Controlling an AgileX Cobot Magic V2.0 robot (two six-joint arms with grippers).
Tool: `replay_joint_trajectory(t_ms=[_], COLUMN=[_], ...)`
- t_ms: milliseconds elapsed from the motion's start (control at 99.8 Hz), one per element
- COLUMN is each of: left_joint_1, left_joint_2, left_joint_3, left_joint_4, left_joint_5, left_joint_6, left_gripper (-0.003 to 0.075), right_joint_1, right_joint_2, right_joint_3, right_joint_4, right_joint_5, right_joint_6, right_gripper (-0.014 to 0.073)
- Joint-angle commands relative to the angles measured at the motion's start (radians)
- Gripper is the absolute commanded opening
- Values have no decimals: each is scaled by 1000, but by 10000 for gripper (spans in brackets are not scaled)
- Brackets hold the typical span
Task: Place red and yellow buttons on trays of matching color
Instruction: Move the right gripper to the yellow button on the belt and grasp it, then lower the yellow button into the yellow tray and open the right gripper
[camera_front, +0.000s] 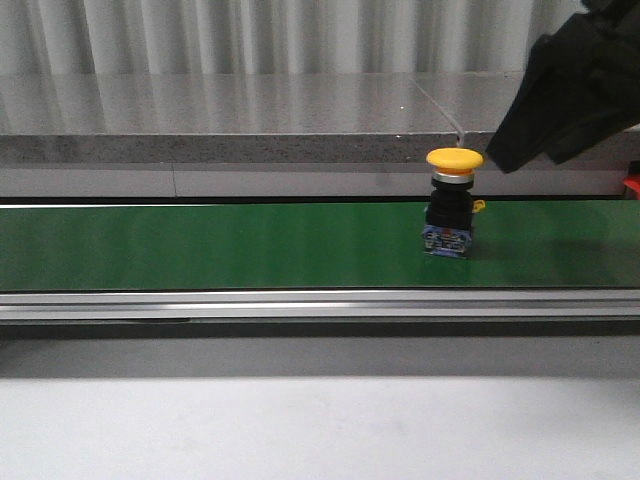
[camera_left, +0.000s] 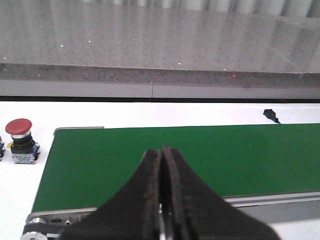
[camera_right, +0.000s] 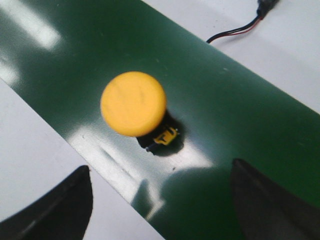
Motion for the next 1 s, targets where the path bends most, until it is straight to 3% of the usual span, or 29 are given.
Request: replay_joint_trajectory(t_ms=[0, 331, 401, 541, 591, 792, 992], left_joint_1=[-7, -7, -7, -7, -7, -7, -7], left_joint_2=[11, 11, 11, 11, 11, 11, 11], left_joint_3=[-27, -27, -27, -27, -27, -27, -27], left_joint_4=[-9, -9, -9, -9, -9, -9, -9], left_joint_5=[-70, -70, -70, -70, -70, -70, -70], left_joint_6=[-7, -7, -7, -7, -7, -7, -7], left_gripper=[-21, -21, -21, -21, -21, -21, -21], right_joint_1=[27, 92, 92, 90, 90, 31, -158], right_joint_2=[-1, 78, 86, 87, 87, 64, 44], right_joint_3=[-23, -40, -40, -40, -46, -140, -289], right_joint_4=[22, 26, 27, 27, 26, 26, 25], right_joint_5=[-54, -174, -180, -174, -171, -123, -64], right_joint_6=[-10, -10, -10, -10, -10, 15, 83], right_gripper=[570, 541, 462, 212, 168, 160, 160])
